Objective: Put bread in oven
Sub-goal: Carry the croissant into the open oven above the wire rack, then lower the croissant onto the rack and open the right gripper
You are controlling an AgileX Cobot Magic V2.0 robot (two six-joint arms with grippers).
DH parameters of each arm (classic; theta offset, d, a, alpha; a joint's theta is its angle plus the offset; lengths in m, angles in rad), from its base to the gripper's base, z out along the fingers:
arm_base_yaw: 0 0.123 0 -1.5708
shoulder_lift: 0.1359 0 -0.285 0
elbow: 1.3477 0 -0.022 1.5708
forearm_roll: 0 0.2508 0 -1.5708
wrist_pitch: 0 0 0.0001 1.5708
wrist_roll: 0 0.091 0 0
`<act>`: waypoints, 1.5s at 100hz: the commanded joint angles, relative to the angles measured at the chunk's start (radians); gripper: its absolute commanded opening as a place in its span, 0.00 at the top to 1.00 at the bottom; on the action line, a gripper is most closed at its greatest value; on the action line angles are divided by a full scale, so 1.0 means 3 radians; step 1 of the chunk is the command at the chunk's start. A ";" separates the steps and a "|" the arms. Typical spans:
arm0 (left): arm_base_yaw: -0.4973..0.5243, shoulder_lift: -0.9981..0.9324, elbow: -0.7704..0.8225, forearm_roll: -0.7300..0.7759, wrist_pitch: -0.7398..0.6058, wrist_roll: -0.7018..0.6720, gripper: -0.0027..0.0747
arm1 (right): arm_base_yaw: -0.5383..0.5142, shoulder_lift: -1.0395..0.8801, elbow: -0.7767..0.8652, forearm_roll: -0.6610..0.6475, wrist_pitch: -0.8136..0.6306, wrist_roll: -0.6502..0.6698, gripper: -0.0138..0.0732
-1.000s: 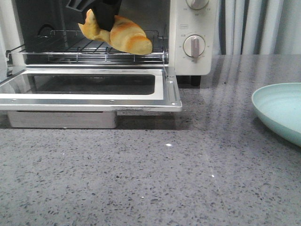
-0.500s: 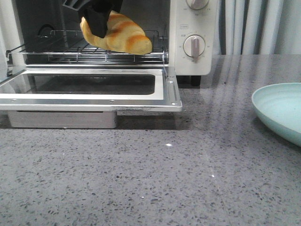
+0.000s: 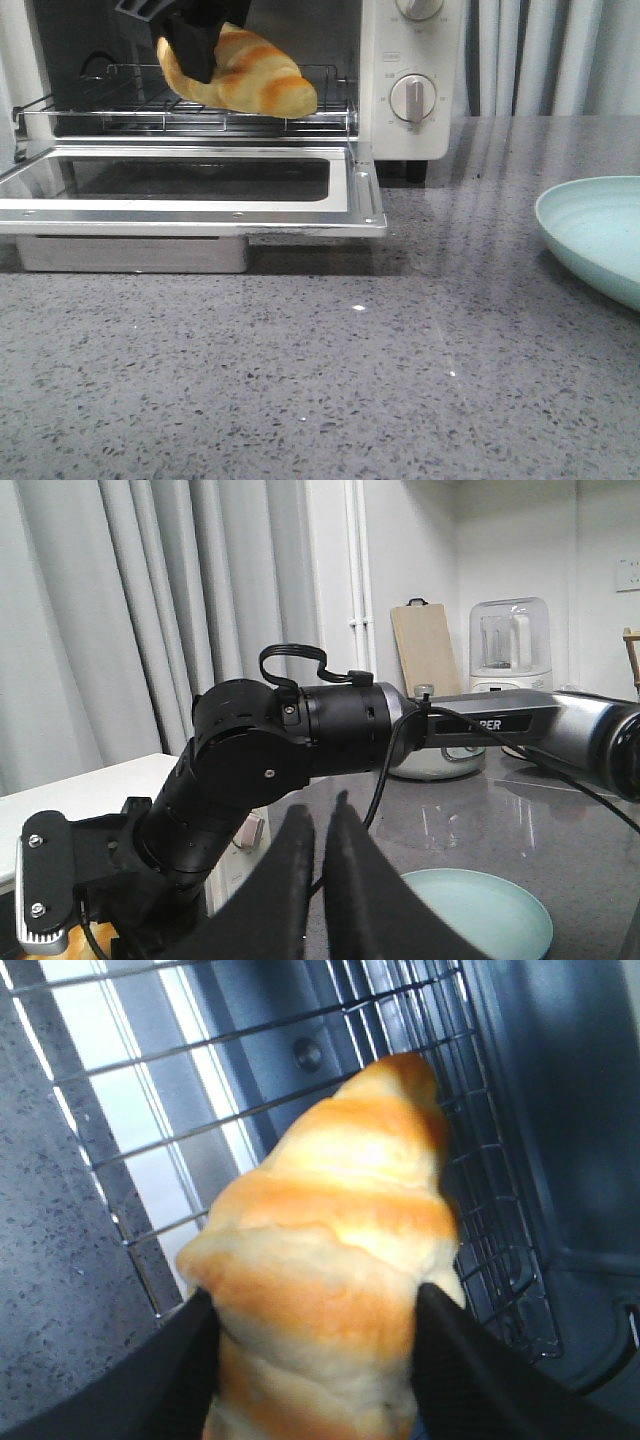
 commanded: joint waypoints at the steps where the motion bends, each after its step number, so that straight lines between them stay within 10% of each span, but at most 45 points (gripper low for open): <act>1: -0.0030 0.0041 -0.0110 -0.0128 -0.0098 -0.0038 0.99 | 0.0006 -0.0224 -0.0109 -0.0120 -0.0134 0.0013 0.43; 40: -0.0030 0.0041 -0.0110 -0.0128 -0.0094 -0.0038 0.99 | 0.0000 -0.0224 -0.0109 -0.0380 -0.0143 0.0264 0.26; 104: -0.0030 0.0041 -0.0110 -0.0128 -0.0094 -0.0038 0.99 | 0.0141 -0.0246 -0.0109 -0.0382 0.0099 0.0300 0.27; 150: -0.0030 0.0041 -0.0110 -0.0107 -0.0113 -0.0008 0.99 | 0.0481 -0.0584 -0.0109 -0.0361 0.0389 0.0302 0.84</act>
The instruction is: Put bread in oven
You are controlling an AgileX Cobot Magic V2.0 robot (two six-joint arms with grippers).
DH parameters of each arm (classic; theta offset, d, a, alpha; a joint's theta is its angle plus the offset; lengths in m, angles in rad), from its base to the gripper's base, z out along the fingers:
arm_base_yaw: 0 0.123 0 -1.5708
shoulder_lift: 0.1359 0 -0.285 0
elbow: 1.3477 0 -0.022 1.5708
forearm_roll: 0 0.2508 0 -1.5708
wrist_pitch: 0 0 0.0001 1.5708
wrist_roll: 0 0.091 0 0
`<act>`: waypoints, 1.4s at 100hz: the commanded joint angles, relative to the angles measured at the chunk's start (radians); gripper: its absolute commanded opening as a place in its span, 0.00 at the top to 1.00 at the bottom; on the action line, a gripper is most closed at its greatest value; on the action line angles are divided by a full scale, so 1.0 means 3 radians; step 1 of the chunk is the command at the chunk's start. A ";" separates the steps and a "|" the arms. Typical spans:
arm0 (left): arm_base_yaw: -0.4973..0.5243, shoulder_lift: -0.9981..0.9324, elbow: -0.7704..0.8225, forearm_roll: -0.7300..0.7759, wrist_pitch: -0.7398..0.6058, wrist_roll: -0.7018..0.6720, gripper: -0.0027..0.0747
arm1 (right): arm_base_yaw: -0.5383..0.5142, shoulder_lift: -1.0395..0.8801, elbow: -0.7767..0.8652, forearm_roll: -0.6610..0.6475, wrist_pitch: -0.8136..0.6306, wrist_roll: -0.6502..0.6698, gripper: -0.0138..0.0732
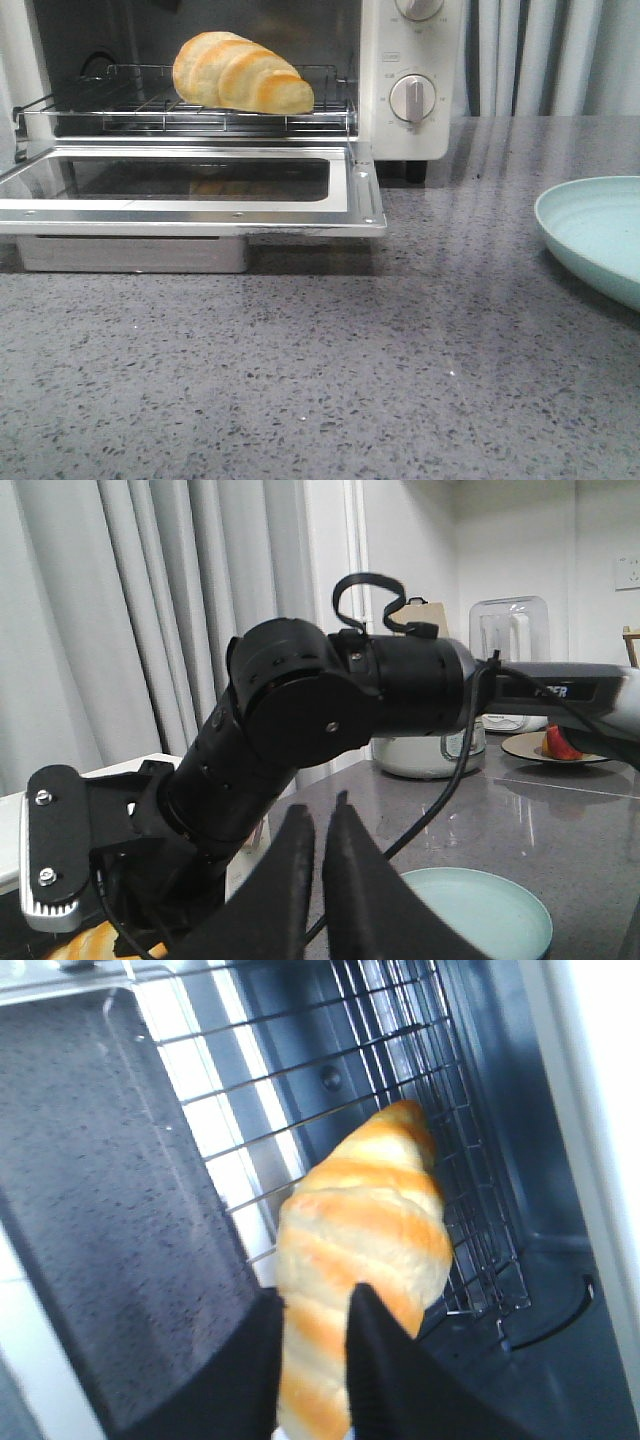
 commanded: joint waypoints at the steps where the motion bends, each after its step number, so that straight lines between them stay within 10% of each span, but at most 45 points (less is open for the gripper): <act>1: -0.0030 0.0041 -0.0110 -0.0113 -0.0124 -0.0008 0.99 | 0.0054 -0.0288 -0.0109 -0.0124 0.0029 0.0031 0.84; 92: -0.0030 -0.0475 -0.0110 0.0619 -0.0852 -0.0055 0.99 | 0.0743 -0.1999 0.0142 -0.0905 0.0233 0.0824 0.90; 140: 0.0237 -0.0475 -0.0097 0.2359 -0.0621 -0.1643 0.99 | 0.0868 -0.3188 0.1964 -0.1923 0.0248 0.1965 0.90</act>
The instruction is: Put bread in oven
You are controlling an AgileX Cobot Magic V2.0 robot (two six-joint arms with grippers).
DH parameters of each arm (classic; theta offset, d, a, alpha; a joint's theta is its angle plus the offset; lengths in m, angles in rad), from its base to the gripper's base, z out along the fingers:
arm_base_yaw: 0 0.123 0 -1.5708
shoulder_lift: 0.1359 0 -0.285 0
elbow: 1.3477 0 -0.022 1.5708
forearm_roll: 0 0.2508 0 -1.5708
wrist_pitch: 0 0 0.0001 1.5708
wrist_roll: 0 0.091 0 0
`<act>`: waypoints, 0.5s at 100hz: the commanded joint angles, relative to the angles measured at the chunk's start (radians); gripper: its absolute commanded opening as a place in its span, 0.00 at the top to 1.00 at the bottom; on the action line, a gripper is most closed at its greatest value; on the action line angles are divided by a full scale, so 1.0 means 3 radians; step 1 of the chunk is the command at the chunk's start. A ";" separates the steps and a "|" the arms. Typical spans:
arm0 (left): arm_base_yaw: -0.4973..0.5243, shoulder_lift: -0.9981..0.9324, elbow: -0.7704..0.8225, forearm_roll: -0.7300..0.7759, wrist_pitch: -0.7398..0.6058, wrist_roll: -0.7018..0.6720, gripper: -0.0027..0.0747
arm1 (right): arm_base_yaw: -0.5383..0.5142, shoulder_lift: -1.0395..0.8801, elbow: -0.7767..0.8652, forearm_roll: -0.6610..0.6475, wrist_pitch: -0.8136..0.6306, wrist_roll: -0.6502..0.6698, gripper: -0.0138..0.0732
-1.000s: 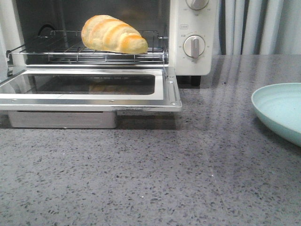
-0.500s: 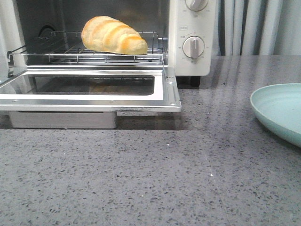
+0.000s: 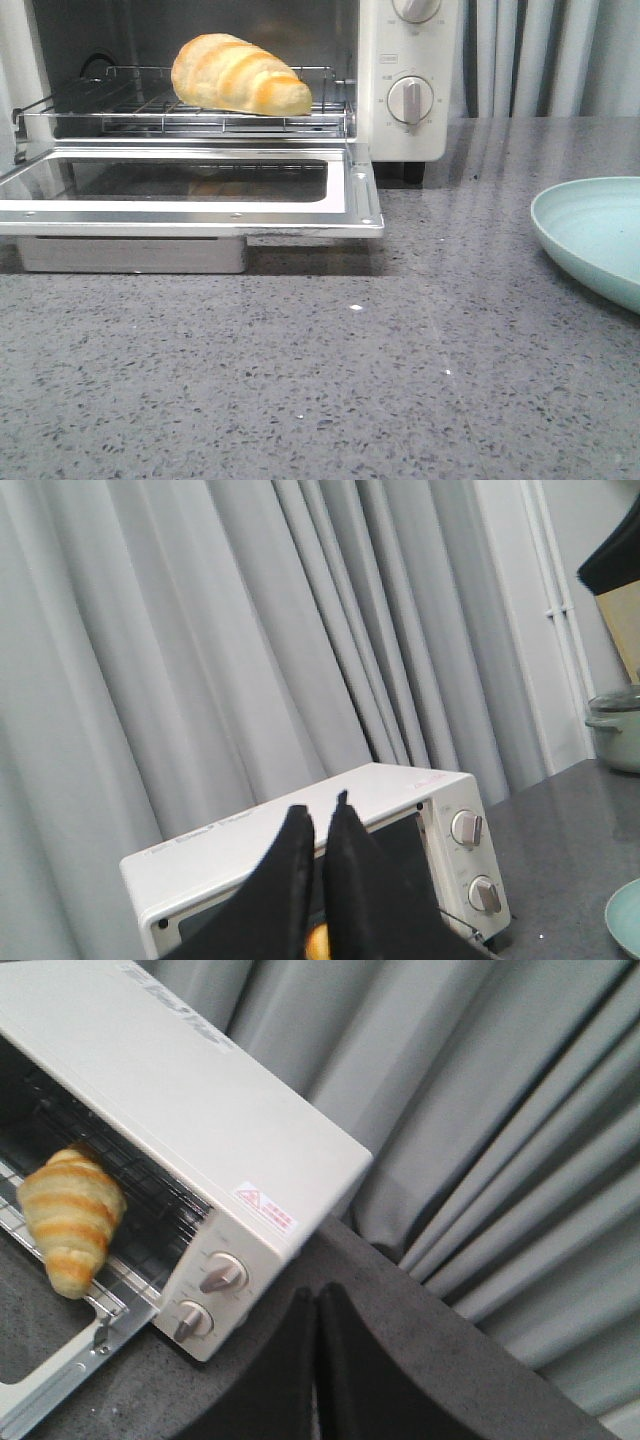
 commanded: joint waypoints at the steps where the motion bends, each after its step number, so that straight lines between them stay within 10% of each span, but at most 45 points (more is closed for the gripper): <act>1: 0.0070 0.0059 -0.0085 0.0101 -0.0175 -0.0196 0.99 | 0.0013 -0.0299 0.0269 -0.0387 -0.0019 0.0278 0.90; 50: 0.0390 0.0059 0.0103 -0.0028 -0.0066 -0.0243 0.99 | -0.0011 -0.0984 0.1061 -0.0738 0.0114 0.0575 0.90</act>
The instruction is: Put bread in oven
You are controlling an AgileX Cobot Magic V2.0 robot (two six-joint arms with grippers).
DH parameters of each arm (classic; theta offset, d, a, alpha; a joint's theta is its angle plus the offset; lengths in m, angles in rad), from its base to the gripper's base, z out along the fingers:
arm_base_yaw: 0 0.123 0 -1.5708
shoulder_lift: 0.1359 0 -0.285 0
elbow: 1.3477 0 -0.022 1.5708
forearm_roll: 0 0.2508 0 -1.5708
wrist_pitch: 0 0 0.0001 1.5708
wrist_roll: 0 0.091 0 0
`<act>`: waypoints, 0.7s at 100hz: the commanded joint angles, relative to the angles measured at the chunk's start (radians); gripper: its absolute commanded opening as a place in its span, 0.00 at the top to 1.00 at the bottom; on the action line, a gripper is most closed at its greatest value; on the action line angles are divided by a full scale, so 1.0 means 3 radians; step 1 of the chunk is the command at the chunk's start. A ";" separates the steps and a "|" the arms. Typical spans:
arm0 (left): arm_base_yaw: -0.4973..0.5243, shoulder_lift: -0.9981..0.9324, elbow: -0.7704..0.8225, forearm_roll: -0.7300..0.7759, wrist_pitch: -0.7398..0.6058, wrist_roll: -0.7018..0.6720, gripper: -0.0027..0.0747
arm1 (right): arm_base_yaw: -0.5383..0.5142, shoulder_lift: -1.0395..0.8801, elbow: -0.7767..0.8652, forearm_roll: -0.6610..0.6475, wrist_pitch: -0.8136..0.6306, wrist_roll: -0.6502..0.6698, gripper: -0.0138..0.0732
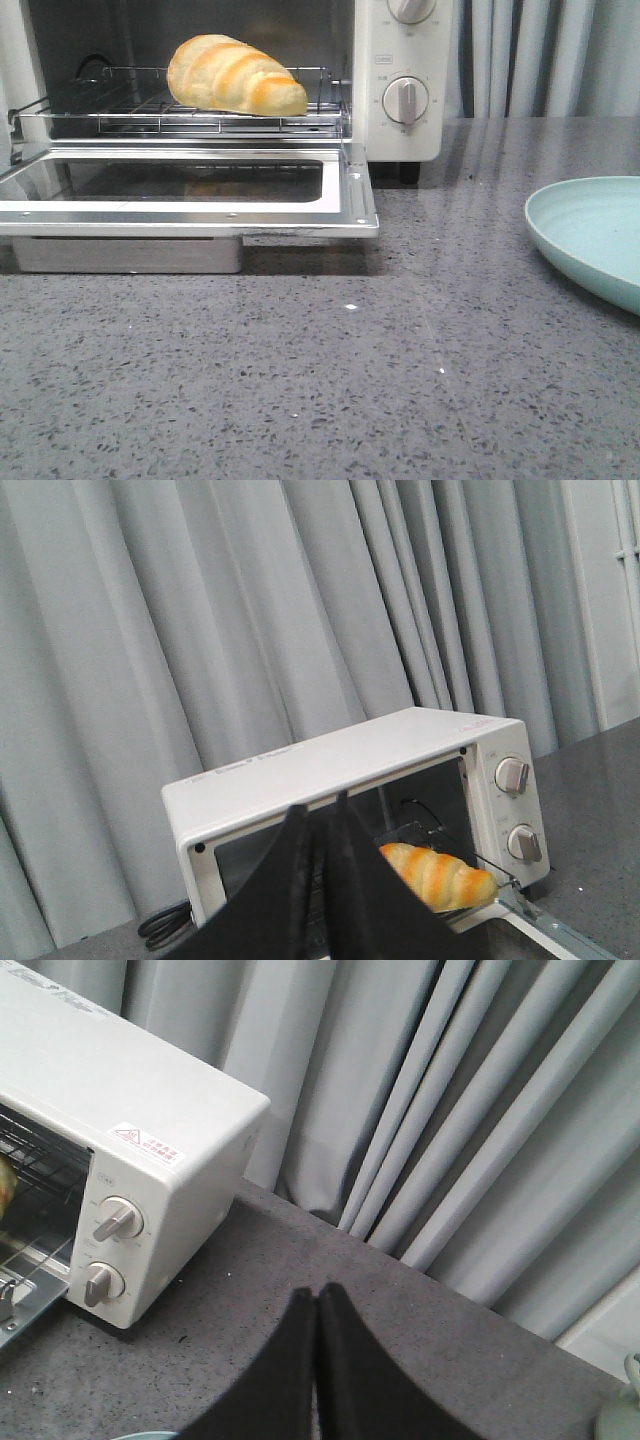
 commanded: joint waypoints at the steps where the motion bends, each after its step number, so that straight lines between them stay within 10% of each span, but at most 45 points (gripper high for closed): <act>1: 0.0009 0.0059 -0.0014 -0.0121 -0.0192 -0.0044 0.99 | -0.0017 0.0010 -0.0003 -0.0325 0.0114 0.0021 0.90; 70: 0.0009 0.0059 0.0141 -0.0135 -0.0532 -0.0044 0.99 | -0.1555 -0.0486 0.0006 -0.0299 0.0114 -0.0012 0.90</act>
